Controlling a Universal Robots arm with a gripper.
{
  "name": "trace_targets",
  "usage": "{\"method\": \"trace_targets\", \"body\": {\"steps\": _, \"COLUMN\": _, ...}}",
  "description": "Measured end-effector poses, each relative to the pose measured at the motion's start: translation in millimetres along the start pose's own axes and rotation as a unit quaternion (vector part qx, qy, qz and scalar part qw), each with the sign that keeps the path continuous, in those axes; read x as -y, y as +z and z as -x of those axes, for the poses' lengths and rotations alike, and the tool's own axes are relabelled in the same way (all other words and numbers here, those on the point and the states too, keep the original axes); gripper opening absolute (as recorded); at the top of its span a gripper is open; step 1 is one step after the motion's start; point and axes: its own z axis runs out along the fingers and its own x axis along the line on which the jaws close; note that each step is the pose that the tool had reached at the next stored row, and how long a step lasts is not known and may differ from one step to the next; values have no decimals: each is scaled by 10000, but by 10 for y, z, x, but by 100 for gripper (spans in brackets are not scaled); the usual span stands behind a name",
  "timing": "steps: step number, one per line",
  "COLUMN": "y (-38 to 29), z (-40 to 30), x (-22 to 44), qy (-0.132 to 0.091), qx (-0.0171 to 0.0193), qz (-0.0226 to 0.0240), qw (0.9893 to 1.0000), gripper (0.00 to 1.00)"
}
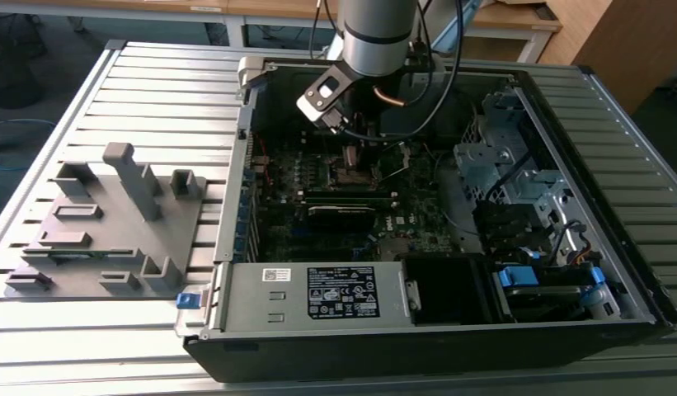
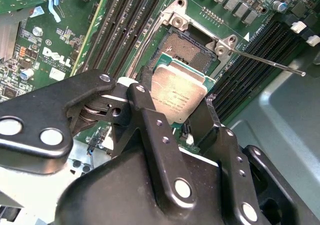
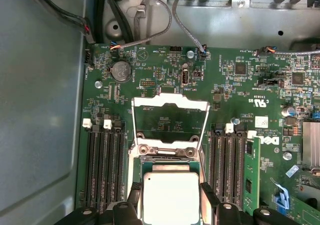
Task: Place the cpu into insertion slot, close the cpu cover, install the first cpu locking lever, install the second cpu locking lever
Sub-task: 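Place the cpu into insertion slot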
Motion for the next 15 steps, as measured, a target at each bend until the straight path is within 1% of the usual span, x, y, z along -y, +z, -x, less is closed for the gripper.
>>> {"method": "trace_targets", "body": {"steps": 11, "y": 12, "z": 0, "x": 1, "qy": 0, "qx": 0, "qz": 0, "qw": 10000, "gripper": 54}}
{"method": "trace_targets", "body": {"steps": 13, "y": 52, "z": 2, "x": 2, "qy": 0, "qx": 0, "qz": 0, "qw": 10000, "gripper": 54}}
{"method": "trace_targets", "body": {"steps": 15, "y": 53, "z": 2, "x": 2, "qy": 0, "qx": 0, "qz": 0, "qw": 10000, "gripper": 54}}
